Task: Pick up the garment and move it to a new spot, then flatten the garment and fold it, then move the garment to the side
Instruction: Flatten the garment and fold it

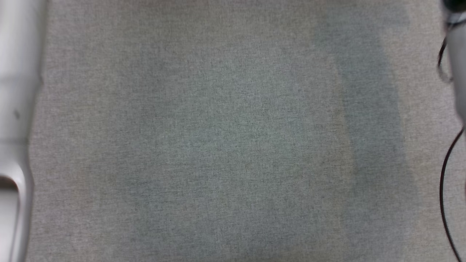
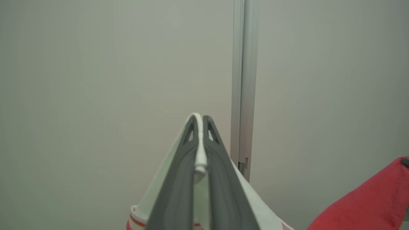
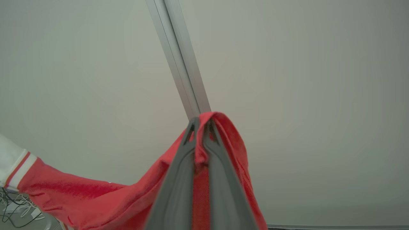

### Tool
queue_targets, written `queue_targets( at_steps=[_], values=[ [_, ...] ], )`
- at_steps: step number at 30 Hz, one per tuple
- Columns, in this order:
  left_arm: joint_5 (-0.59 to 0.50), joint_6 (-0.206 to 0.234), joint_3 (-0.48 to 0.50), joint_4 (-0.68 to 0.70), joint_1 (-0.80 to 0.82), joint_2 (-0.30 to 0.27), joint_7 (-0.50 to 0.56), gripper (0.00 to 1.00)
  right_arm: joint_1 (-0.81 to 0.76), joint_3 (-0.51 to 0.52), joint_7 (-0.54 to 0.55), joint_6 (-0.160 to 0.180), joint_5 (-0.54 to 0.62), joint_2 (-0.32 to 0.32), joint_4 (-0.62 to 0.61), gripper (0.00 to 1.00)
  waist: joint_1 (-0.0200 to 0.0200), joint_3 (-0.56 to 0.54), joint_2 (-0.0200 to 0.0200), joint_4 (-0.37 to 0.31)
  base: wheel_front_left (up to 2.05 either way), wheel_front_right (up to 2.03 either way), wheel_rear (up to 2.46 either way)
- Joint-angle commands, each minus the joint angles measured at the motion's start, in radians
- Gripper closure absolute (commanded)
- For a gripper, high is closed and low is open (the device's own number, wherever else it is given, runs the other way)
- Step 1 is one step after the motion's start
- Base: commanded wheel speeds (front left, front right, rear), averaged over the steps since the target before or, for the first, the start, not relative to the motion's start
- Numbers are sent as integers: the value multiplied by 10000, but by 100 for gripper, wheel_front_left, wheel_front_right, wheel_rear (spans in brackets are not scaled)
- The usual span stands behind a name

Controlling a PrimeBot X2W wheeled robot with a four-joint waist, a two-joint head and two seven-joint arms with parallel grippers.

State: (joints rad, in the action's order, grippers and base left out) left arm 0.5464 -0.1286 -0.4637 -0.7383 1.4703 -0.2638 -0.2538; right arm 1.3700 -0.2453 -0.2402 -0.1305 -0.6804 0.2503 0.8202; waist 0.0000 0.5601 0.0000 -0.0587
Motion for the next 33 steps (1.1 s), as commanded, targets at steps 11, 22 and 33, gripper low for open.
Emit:
queue_targets(
  at_steps=[11,22,33],
  values=[
    [324,954,990,3369,-6008,-462,-119,100,-4717,-590,-254,-3,-1324,197,-2086,100,0,-1339,0,-31,0,0,0],
    [331,1838,1722,6278,-11489,-28,-123,100,-9013,-61,-262,-5,-1661,199,-3349,100,0,-2771,0,251,0,0,0],
    [404,2195,1773,7225,-14920,593,-124,100,-12176,938,102,-3,-1325,-71,-4004,100,0,-4186,0,563,0,0,0]
  ],
)
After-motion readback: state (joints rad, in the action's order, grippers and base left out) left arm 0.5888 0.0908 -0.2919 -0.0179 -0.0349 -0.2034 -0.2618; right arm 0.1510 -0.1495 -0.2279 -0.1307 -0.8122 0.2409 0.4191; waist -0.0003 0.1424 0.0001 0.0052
